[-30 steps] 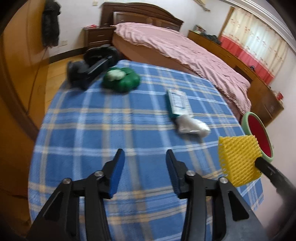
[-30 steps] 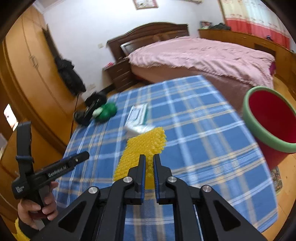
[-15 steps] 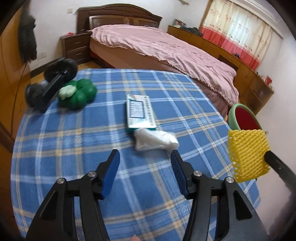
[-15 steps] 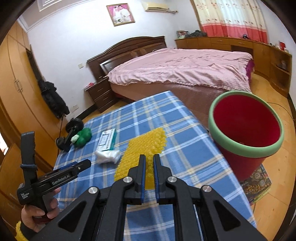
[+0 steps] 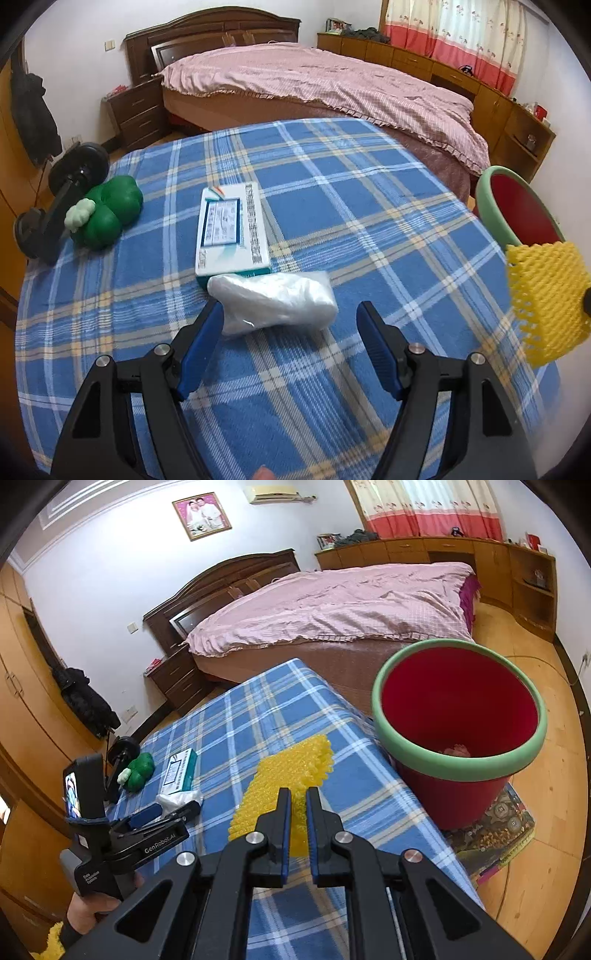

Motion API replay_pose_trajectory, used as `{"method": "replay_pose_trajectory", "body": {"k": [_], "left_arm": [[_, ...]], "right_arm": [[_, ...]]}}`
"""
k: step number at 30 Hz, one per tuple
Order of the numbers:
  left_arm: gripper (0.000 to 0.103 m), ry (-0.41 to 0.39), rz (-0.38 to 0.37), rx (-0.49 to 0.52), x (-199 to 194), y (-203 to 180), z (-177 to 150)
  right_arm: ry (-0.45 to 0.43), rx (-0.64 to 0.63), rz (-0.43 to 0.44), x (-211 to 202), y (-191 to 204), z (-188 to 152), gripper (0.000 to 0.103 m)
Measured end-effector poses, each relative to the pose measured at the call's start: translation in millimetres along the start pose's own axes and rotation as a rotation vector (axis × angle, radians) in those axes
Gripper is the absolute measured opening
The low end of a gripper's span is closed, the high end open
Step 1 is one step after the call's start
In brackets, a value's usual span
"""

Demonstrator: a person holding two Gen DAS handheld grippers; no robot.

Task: Collect trash
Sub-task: 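Grasp the clear plastic bag with the left tool while the right tool holds the yellow net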

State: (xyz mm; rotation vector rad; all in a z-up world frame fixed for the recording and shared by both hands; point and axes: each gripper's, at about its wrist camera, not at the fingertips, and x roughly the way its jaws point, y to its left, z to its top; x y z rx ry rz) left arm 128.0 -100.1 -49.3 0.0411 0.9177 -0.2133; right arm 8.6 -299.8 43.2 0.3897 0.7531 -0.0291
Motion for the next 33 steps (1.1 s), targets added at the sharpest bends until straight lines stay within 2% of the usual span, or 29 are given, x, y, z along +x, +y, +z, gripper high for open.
{"method": "replay_pose_trajectory", "body": {"k": [6, 10, 11, 13, 15, 17, 18, 22, 33], "left_arm": [[0.074, 0.008, 0.004, -0.016, 11, -1, 2], [0.074, 0.025, -0.033, -0.072, 16, 4, 0], [0.072, 0.011, -0.033, -0.081, 15, 4, -1], [0.058, 0.002, -0.020, -0.092, 14, 6, -1], [0.054, 0.003, -0.024, -0.093, 13, 7, 0], [0.046, 0.001, -0.053, -0.107, 11, 11, -1], [0.038, 0.001, -0.069, -0.113, 11, 12, -2], [0.034, -0.009, -0.111, -0.126, 1, 16, -8], [0.034, -0.091, -0.167, -0.098, -42, 9, -4]], "right_arm": [[-0.004, 0.033, -0.011, 4, -12, 2, 0.010], [-0.011, 0.038, -0.014, 4, -16, 4, 0.010], [-0.018, 0.039, -0.015, 3, -17, 5, 0.010], [-0.022, 0.047, -0.016, 3, -19, 6, 0.010], [-0.022, 0.055, -0.013, 3, -21, 6, 0.010], [-0.025, 0.058, -0.011, 2, -22, 6, 0.010], [-0.025, 0.058, -0.010, 1, -23, 6, 0.010], [-0.025, 0.064, -0.002, 0, -23, 5, 0.010], [-0.040, 0.058, 0.030, -5, -21, 4, 0.010]]}}
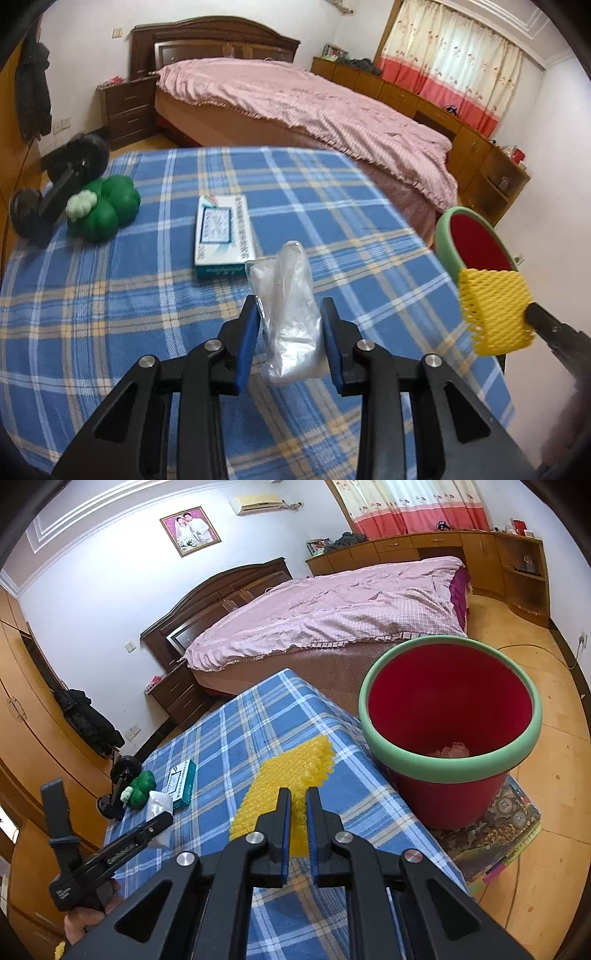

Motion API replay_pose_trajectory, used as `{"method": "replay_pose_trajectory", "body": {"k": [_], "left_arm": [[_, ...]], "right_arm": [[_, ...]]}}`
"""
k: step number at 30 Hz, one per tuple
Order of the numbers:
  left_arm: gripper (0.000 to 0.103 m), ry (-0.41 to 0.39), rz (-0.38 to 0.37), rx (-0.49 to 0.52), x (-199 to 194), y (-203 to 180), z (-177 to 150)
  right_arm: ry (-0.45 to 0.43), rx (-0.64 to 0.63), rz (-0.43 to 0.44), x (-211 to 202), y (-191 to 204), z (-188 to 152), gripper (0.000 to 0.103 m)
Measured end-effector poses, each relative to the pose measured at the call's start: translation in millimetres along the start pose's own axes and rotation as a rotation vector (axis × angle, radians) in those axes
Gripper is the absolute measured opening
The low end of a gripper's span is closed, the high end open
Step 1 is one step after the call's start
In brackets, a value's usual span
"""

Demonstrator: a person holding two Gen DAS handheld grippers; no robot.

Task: Collect trash
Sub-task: 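Grasp the clear plastic bag with the left tool while the right tool holds the yellow net, then carry the clear bag and yellow net over the red bucket and open both tools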

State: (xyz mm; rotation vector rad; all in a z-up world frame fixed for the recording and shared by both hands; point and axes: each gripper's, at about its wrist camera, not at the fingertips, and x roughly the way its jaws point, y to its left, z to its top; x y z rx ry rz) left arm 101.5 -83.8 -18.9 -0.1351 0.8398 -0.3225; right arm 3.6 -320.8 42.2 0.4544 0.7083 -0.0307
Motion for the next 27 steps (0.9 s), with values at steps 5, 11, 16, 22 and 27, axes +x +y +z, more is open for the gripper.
{"method": "replay_pose_trajectory", "body": {"k": [5, 11, 16, 22, 27], "left_arm": [[0.034, -0.017, -0.046, 0.032, -10, -18, 11], [0.034, -0.033, -0.090, 0.093, -12, -50, 26], [0.034, -0.030, -0.136, 0.138, -7, -80, 35], [0.034, -0.025, -0.177, 0.191, 1, -117, 43], [0.034, -0.007, -0.209, 0.238, 13, -148, 47]], "right_arm": [[-0.026, -0.012, 0.000, -7, 0, 4, 0.010], [-0.067, -0.015, -0.011, -15, -7, 16, 0.010], [-0.098, -0.004, -0.031, -22, -19, 25, 0.010], [-0.131, 0.021, -0.071, -29, -42, 34, 0.010], [-0.151, 0.054, -0.117, -31, -68, 43, 0.010]]}}
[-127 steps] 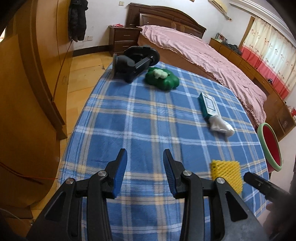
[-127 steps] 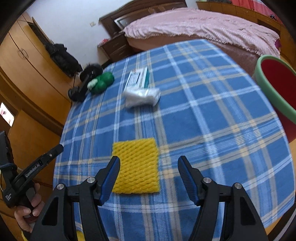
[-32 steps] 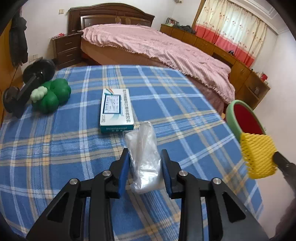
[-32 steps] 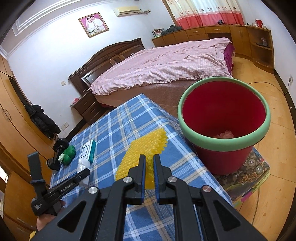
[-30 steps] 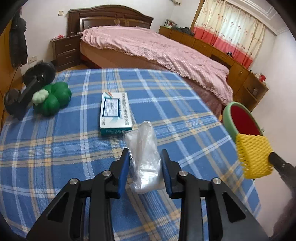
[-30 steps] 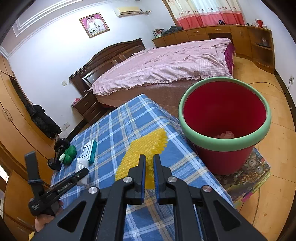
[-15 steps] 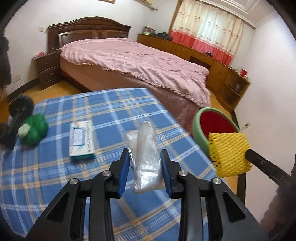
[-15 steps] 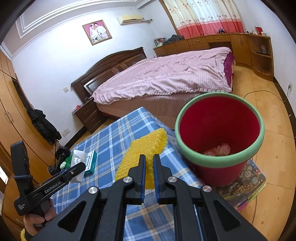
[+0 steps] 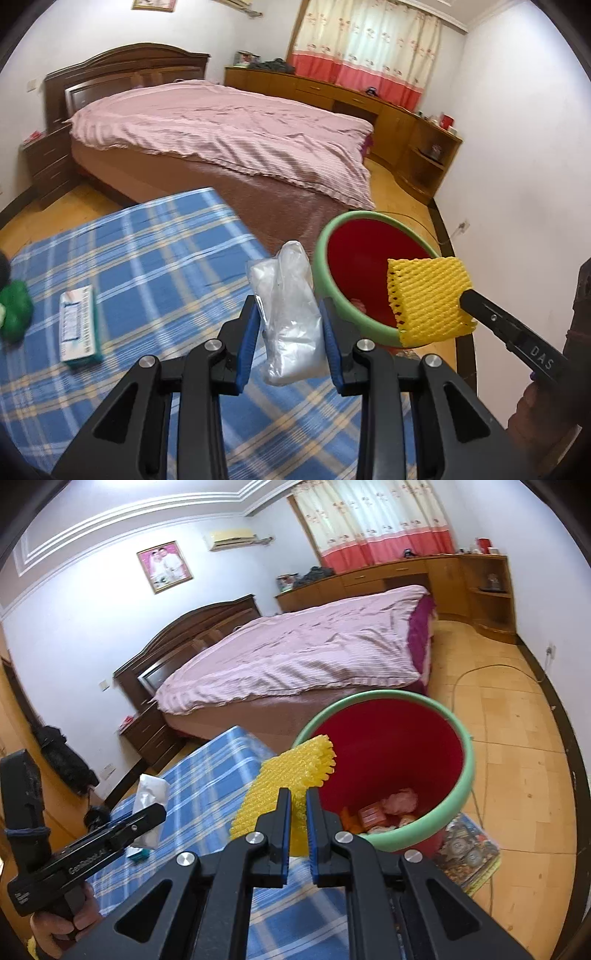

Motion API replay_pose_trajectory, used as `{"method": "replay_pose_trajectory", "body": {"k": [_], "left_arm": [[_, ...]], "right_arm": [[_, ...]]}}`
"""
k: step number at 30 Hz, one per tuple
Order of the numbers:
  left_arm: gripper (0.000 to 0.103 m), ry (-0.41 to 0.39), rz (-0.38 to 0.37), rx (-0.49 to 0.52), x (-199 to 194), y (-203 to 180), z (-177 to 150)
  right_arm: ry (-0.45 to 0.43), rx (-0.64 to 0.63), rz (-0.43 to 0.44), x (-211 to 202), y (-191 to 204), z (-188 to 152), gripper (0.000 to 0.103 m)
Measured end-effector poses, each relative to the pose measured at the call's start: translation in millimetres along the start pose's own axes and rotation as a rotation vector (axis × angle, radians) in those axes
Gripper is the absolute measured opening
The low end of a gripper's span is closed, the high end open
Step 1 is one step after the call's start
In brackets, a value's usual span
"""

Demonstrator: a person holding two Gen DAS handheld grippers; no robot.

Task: Collect trash
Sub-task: 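Carry the clear bag and yellow net over the red bucket and open both tools, then move both open tools back over the table toward the medicine box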

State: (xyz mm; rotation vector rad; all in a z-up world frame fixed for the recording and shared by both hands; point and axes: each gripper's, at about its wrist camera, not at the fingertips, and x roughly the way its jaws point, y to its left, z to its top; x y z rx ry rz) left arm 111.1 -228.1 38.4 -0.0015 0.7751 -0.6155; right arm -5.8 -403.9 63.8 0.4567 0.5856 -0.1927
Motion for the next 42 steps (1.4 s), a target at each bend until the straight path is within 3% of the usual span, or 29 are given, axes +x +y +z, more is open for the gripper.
{"method": "replay_pose_trajectory", "body": {"k": [17, 21, 29, 42], "left_arm": [[0.034, 0.125, -0.106, 0.172, 105, -85, 16], [0.046, 0.139, -0.093, 0.190, 117, -91, 16], [0.050, 0.141, -0.082, 0.153, 124, -81, 18], [0.050, 0.102, -0.016, 0.072, 86, -54, 14]], "right_arm": [[0.030, 0.084, -0.136, 49, -84, 18, 0.014], [0.039, 0.089, -0.143, 59, -91, 19, 0.014], [0.049, 0.108, -0.133, 66, -100, 16, 0.032], [0.026, 0.105, -0.105, 45, -80, 14, 0.063]]}}
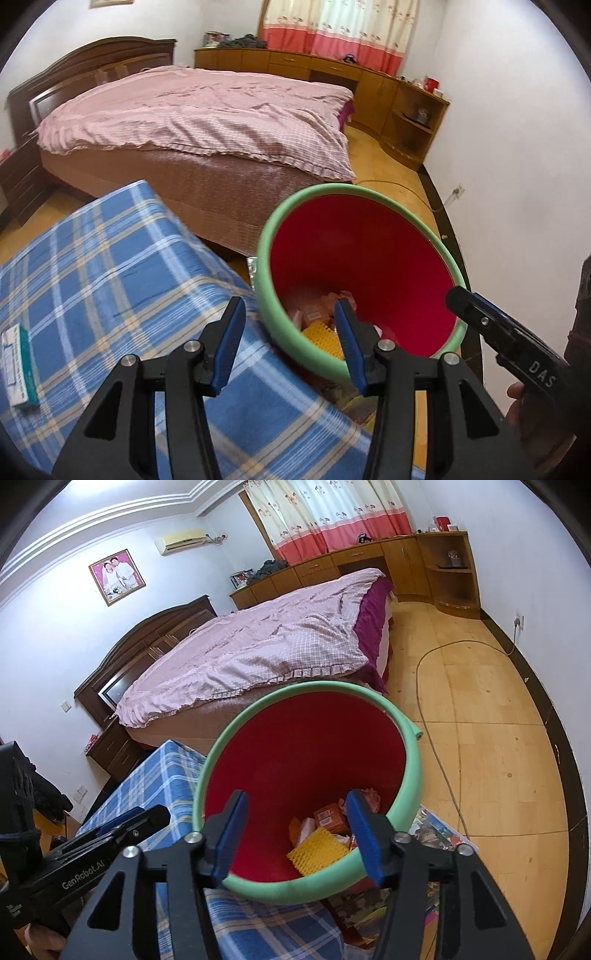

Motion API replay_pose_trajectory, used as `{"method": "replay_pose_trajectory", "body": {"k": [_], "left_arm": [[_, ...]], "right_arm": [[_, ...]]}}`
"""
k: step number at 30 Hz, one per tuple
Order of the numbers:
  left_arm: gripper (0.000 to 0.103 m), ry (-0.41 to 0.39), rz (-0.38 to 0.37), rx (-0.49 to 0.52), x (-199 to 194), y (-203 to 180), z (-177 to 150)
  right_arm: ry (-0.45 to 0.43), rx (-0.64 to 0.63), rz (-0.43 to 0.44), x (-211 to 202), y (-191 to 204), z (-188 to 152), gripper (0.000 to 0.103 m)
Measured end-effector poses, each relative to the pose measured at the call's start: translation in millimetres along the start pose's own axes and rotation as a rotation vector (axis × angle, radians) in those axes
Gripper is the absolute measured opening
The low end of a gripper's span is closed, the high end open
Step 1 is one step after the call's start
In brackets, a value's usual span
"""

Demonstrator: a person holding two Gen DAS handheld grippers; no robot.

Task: Collect trash
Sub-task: 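Move both open tools back over the table toward the medicine box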

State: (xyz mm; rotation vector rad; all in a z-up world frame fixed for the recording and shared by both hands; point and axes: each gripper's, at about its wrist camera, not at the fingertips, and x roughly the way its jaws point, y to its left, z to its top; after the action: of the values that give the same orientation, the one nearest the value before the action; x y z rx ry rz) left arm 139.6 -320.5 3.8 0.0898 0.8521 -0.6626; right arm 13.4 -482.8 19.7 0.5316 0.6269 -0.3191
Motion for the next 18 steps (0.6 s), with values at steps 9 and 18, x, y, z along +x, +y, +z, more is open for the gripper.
{"method": "replay_pose_trajectory", "body": {"k": [9, 18], "left_arm": [[0.050, -0.045, 0.051, -0.057, -42, 24, -10], [0.050, -0.092, 0.147, -0.144, -93, 64, -27]], "right_arm": [[-0.019, -0.023, 0.025, -26, 29, -7, 0.078], [-0.008, -0.077, 0.091, -44, 74, -20, 0.081]]}}
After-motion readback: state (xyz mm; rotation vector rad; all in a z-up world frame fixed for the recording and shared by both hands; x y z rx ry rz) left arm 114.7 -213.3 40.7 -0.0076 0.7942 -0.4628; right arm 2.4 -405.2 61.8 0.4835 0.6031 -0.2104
